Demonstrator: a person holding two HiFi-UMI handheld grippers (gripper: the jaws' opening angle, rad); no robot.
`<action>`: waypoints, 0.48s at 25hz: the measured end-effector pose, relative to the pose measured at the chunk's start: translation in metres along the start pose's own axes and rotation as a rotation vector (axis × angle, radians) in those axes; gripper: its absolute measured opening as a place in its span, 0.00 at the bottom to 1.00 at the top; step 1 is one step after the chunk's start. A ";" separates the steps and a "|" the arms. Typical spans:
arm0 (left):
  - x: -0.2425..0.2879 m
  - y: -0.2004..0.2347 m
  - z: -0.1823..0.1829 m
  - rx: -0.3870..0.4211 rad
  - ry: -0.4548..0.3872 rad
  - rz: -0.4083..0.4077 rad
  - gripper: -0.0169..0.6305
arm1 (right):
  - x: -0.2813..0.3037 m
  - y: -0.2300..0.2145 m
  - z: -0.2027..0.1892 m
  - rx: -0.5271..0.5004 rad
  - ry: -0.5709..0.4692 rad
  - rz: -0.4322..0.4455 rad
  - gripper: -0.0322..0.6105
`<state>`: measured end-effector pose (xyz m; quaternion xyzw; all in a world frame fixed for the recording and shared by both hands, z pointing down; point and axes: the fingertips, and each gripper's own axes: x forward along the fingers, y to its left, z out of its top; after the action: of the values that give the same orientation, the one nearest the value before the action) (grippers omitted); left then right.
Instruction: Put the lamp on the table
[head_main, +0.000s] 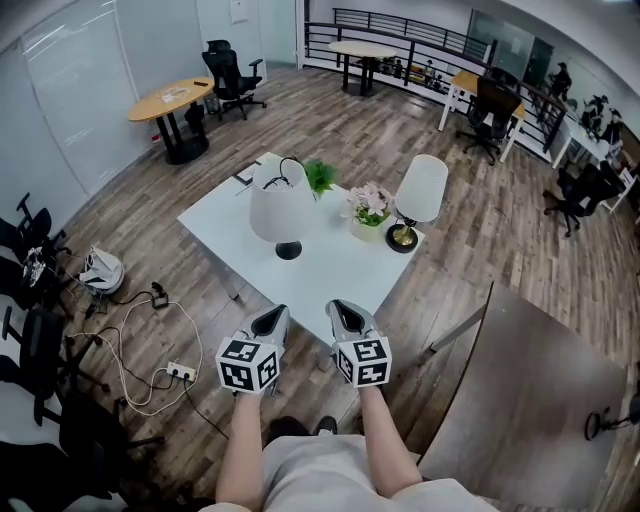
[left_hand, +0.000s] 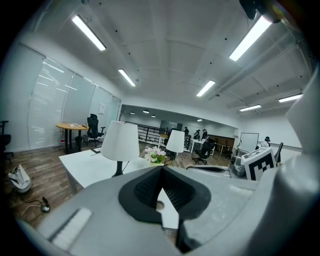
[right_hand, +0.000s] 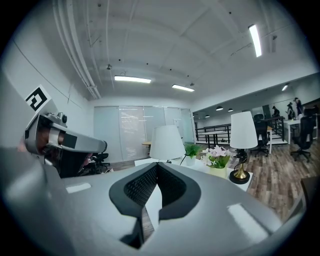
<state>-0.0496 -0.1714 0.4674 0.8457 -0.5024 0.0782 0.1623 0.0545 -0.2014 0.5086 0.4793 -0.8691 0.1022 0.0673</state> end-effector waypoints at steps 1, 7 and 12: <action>0.000 -0.001 -0.001 0.004 0.004 0.005 0.03 | -0.001 -0.001 0.000 0.003 0.000 -0.001 0.09; -0.002 0.004 -0.001 0.021 0.011 0.025 0.03 | 0.005 0.003 -0.003 0.017 -0.001 0.012 0.09; -0.007 0.008 -0.009 0.014 0.026 0.044 0.03 | 0.008 0.008 -0.006 0.016 0.010 0.026 0.09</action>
<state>-0.0595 -0.1661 0.4754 0.8346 -0.5180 0.0962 0.1609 0.0434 -0.2019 0.5155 0.4677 -0.8742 0.1123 0.0664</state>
